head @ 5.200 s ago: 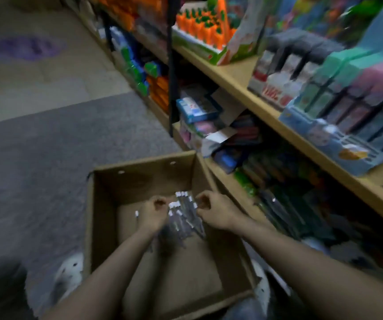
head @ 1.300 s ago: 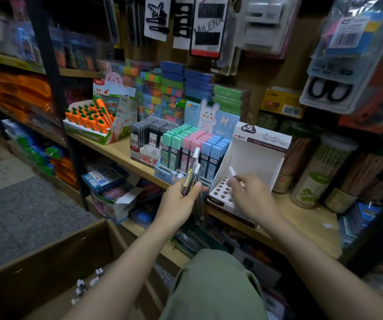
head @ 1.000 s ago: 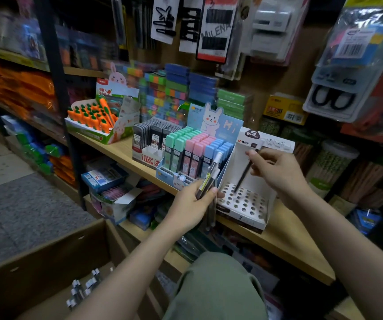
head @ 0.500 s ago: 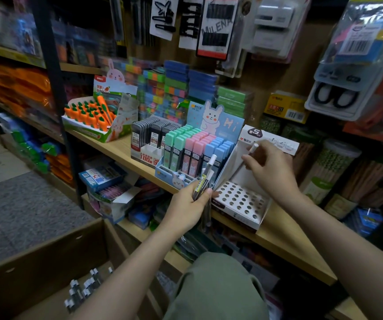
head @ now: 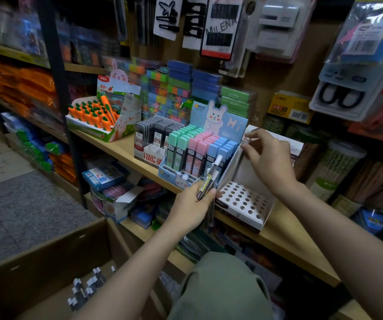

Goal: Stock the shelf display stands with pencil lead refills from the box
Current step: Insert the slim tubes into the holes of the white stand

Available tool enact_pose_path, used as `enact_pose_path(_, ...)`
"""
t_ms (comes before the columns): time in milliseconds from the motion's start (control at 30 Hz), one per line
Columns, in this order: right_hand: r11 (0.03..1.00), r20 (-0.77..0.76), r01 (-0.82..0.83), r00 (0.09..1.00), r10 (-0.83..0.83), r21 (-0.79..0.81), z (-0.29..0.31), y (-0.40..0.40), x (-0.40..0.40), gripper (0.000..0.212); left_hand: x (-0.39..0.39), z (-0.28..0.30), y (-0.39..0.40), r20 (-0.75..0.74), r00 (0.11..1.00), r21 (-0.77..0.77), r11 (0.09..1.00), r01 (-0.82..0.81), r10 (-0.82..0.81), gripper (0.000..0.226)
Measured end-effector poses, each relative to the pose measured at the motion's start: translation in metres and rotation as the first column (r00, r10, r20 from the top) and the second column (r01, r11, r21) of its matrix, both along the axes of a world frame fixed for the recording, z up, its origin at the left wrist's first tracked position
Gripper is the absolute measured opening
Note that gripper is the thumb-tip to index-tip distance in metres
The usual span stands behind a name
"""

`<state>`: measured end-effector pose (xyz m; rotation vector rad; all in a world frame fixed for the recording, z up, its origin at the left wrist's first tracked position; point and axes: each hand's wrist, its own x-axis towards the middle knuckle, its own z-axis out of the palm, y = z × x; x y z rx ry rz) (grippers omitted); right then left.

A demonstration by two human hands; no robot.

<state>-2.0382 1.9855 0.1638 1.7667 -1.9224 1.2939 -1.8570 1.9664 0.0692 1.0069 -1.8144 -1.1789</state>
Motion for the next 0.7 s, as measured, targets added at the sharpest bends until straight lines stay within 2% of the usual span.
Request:
enact_pose_path(100, 0.999, 0.005, 0.034, 0.999, -0.034, -0.011, 0.001, -0.001, -0.002, 0.025, 0.000, 0.000, 0.001, -0.003, 1.000, -0.013, 1.000, 0.001, -0.001, 0.019)
enact_pose_path(267, 0.999, -0.104, 0.040, 0.994, -0.040, 0.003, -0.011, 0.000, -0.002, 0.020, 0.000, 0.000, 0.003, -0.010, 1.000, -0.007, 1.000, 0.000, 0.000, 0.020)
enact_pose_path(700, 0.998, -0.242, 0.064, 0.968, -0.063, -0.002, -0.011, -0.008, 0.000, 0.019, 0.000, 0.010, 0.007, 0.037, 0.998, -0.014, 0.998, -0.054, 0.054, 0.033)
